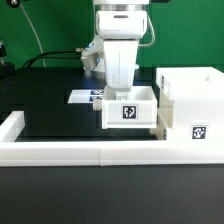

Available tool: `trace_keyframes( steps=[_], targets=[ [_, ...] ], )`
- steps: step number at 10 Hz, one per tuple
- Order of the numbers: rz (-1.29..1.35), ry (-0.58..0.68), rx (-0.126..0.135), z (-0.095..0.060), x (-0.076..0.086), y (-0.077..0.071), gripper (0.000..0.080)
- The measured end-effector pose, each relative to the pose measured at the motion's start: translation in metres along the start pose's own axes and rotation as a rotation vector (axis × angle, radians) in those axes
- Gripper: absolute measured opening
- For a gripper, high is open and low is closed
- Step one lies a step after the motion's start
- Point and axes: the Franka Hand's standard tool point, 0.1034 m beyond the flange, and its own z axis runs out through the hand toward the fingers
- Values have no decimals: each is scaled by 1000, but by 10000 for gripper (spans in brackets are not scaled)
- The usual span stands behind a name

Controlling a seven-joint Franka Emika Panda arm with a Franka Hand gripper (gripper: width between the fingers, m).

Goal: Assemble drawer

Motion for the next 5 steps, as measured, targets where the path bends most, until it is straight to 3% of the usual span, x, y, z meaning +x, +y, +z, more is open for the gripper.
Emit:
trace_keyframes(
  steps=[2, 4, 5],
  targets=[
    [-32, -7, 0, 0, 8, 0, 42],
    [-66, -30, 31, -1, 11, 1, 42],
    [-83, -45, 28, -2, 12, 3, 42]
  ],
)
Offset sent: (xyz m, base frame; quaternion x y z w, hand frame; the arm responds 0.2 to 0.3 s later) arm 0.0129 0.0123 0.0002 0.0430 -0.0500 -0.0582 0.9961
